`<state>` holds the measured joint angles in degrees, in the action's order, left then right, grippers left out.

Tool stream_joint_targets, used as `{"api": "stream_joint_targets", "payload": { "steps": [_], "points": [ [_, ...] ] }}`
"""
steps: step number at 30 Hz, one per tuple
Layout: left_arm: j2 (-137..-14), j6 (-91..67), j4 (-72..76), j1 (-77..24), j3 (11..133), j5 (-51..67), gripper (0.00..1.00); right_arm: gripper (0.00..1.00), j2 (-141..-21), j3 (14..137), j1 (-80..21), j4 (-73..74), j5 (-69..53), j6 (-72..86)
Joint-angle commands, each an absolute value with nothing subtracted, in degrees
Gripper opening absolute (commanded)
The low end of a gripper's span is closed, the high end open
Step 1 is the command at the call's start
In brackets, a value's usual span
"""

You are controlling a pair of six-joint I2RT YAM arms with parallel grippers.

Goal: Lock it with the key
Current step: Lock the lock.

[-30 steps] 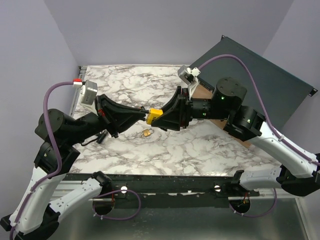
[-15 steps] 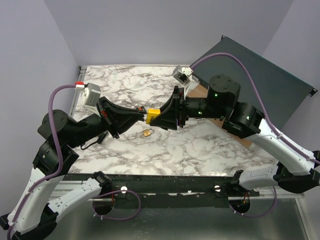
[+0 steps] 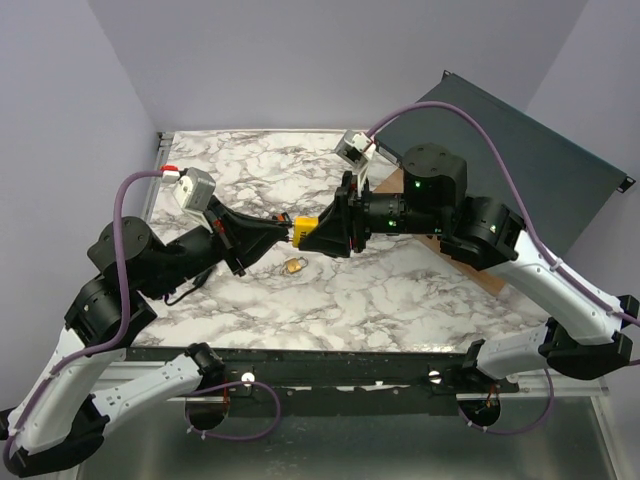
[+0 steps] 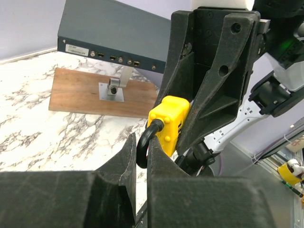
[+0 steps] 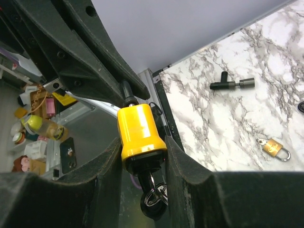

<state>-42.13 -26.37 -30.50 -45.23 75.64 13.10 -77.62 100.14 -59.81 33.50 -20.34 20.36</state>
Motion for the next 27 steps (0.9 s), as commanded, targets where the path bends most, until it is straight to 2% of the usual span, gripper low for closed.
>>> {"api": "stream_joint_targets", "payload": {
  "steps": [1, 17, 27],
  "points": [
    [-46.91, -28.61, -36.66, -50.25, 74.77, 19.30, 0.00, 0.01, -81.75, 103.30, -60.36, 24.27, -10.19, 18.47],
    [-50.75, -29.83, -36.43, -56.40, 77.46, 19.53, 0.00, 0.01, -84.13, 105.46, -60.29, 25.40, -8.63, 18.27],
    [-50.93, -33.95, -31.43, -57.03, 75.22, 24.14, 0.00, 0.01, -85.47, 106.07, -60.30, 24.43, -9.66, 17.81]
  ]
}}
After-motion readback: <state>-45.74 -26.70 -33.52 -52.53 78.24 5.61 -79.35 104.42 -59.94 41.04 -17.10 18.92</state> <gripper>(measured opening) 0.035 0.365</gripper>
